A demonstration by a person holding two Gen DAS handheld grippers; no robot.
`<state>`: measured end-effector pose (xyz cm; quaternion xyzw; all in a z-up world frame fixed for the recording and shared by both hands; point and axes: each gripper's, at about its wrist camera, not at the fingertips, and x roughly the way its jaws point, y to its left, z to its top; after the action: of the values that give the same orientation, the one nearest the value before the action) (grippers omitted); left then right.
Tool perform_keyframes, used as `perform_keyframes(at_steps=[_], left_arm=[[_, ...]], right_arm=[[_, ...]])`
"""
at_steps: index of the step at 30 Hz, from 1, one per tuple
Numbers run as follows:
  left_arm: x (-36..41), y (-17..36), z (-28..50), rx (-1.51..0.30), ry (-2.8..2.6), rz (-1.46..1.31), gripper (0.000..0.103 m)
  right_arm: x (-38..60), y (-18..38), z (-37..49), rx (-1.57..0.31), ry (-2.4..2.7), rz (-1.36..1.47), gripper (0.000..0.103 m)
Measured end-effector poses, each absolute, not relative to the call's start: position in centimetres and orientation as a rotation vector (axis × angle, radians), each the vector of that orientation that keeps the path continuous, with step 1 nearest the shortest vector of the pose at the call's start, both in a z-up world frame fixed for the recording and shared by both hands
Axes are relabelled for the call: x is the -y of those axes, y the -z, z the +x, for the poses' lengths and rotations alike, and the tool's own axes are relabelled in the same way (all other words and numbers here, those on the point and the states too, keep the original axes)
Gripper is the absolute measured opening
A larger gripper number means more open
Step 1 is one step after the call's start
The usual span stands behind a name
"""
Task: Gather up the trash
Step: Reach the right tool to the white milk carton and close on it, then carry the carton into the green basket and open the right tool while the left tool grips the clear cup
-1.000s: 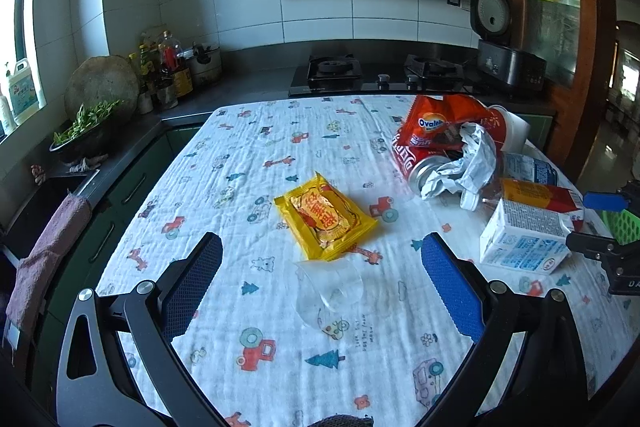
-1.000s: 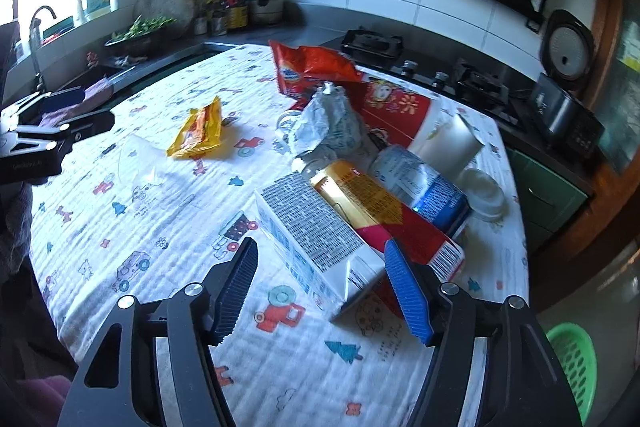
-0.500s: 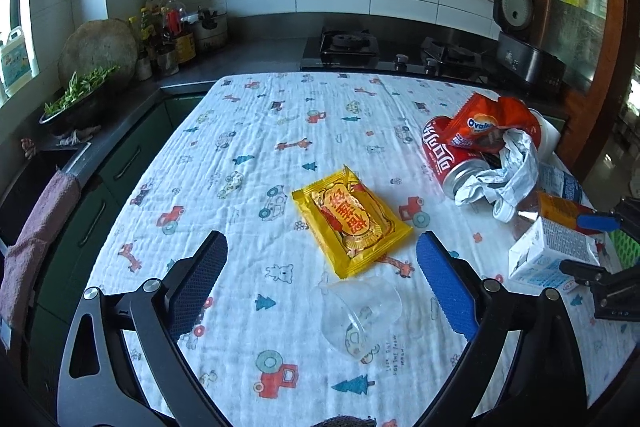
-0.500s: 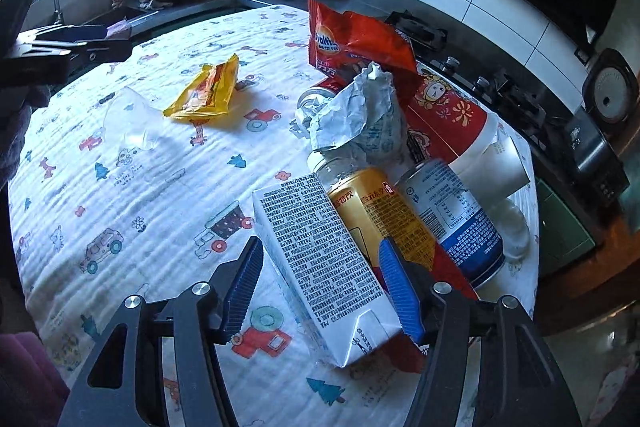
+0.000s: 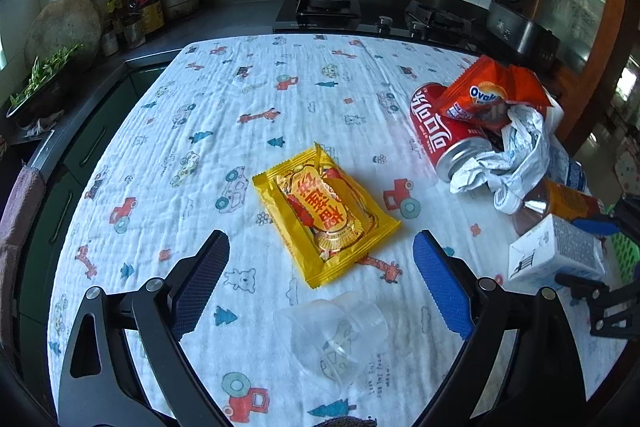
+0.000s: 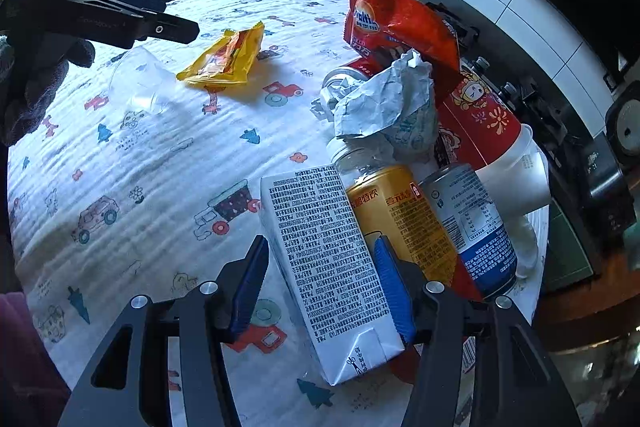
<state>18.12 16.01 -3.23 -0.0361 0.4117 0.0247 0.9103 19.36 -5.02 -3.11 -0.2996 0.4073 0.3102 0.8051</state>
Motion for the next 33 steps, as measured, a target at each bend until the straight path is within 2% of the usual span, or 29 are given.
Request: perform_keyframes(at_steps=[6, 8, 10, 14, 17, 22, 26, 33], left_arm=[[-17.2, 3.7, 15.6, -0.867, 0.011, -0.072, 0.090], [-17.2, 4.1, 14.9, -0.883, 0.049, -0.077, 0.082], [-16.8, 4.7, 14.5, -0.899, 0.094, -0.080, 0.069], [-15.7, 6.0, 14.1, -0.922, 0.157, -0.079, 0.055], [-15.2, 6.8, 14.5, -0.929, 0.161, -0.069, 0.044], [-14.7, 7.0, 14.4, -0.920, 0.167, -0.072, 0.012], [-13.8, 6.2, 13.4, -0.890, 0.159, -0.041, 0.006], [-11.5, 4.0, 11.4, -0.823, 0.214, -0.022, 0.005]], right_arm=[[4.3, 3.7, 19.3, -0.872, -0.665, -0.671, 0.056], [4.1, 3.8, 19.2, -0.871, -0.671, -0.666, 0.056], [4.1, 3.7, 19.2, -0.872, -0.663, -0.661, 0.054], [4.3, 3.2, 18.6, -0.901, -0.691, -0.623, 0.047], [4.2, 3.2, 18.0, -0.901, -0.684, -0.615, 0.047], [4.1, 3.5, 18.0, -0.913, -0.653, -0.549, 0.047], [3.6, 3.8, 16.8, -0.876, -0.623, -0.560, 0.039], [5.1, 2.1, 13.7, -0.819, -0.568, -0.499, 0.039]])
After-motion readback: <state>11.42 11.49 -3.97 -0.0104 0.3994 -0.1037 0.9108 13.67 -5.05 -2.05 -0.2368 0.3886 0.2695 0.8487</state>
